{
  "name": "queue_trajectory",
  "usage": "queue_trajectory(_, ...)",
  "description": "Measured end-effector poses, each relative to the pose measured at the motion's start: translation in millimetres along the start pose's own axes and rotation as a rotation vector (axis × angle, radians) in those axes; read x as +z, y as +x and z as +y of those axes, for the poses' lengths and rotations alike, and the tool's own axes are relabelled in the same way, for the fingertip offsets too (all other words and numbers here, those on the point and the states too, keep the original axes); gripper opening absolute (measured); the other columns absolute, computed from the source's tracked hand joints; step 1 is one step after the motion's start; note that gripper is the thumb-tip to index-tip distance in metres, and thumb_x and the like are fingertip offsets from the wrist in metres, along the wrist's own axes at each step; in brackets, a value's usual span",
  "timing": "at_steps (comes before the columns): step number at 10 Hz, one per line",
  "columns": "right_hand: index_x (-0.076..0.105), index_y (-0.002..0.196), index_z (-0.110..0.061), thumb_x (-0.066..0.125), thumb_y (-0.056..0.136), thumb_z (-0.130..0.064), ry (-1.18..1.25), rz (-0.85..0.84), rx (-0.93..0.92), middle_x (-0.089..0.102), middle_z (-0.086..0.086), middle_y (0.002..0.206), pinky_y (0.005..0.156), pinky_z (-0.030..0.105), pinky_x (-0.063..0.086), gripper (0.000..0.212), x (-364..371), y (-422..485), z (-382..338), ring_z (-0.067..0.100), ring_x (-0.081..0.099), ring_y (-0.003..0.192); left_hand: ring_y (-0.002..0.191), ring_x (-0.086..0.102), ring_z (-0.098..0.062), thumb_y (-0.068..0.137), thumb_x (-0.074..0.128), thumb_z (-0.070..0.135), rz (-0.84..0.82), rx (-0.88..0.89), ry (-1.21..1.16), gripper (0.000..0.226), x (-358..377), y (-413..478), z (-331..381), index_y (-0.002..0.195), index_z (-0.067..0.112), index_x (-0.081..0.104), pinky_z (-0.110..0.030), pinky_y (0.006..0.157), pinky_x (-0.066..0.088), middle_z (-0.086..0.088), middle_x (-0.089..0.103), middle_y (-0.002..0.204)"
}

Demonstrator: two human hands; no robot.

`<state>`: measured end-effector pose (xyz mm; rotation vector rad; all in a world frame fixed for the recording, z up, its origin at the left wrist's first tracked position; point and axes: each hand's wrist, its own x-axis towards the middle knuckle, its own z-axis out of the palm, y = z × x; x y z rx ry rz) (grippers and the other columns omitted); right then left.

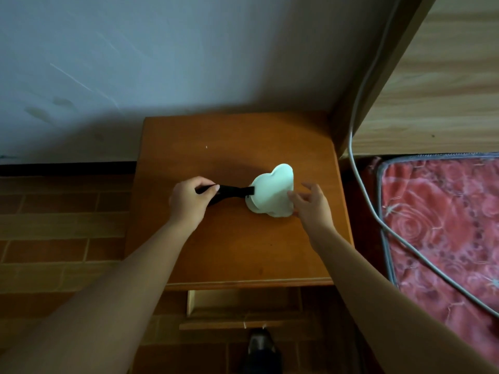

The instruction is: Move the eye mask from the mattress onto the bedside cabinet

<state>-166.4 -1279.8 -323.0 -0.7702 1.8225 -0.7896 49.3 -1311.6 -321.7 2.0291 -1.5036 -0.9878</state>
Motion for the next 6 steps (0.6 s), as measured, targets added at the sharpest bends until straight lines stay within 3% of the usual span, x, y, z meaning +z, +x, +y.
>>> queue_trajectory(1, 0.038, 0.134, -0.017, 0.060, 0.086, -0.026, -0.007, -0.020, -0.033, 0.056, 0.009, 0.127, 0.063, 0.019, 0.047, 0.053, -0.9, -0.4, 4.1, 0.019, 0.055, 0.105, 0.101, 0.060, -0.025, 0.086, 0.060, 0.028, 0.004, -0.024, 0.038, 0.020, 2.4, 1.5, -0.2, 0.096, 0.014, 0.069, -0.048, 0.094, 0.047, -0.007, 0.069, 0.103)
queue_trajectory(2, 0.039, 0.133, -0.018, 0.062, 0.085, -0.028, -0.007, -0.025, -0.061, 0.054, 0.008, 0.129, 0.062, 0.016, 0.044, 0.054, -0.3, -0.9, 4.4, 0.015, 0.052, 0.104, 0.105, 0.058, -0.026, 0.085, 0.060, 0.028, -0.003, -0.014, 0.057, 0.022, 3.3, 1.8, -1.0, 0.098, 0.012, 0.069, -0.051, 0.095, 0.045, -0.009, 0.068, 0.107)
queue_trajectory(6, 0.042, 0.136, -0.020, 0.055, 0.089, -0.028, -0.129, -0.031, -0.168, 0.051, 0.007, 0.138, 0.092, 0.034, 0.046, 0.049, -4.5, -12.1, 0.7, 0.022, 0.050, 0.122, 0.131, 0.041, -0.027, 0.088, 0.055, 0.038, -0.032, 0.015, 0.072, 0.047, -2.0, -13.0, -9.2, 0.130, 0.018, 0.050, -0.049, 0.110, 0.034, -0.010, 0.050, 0.138)
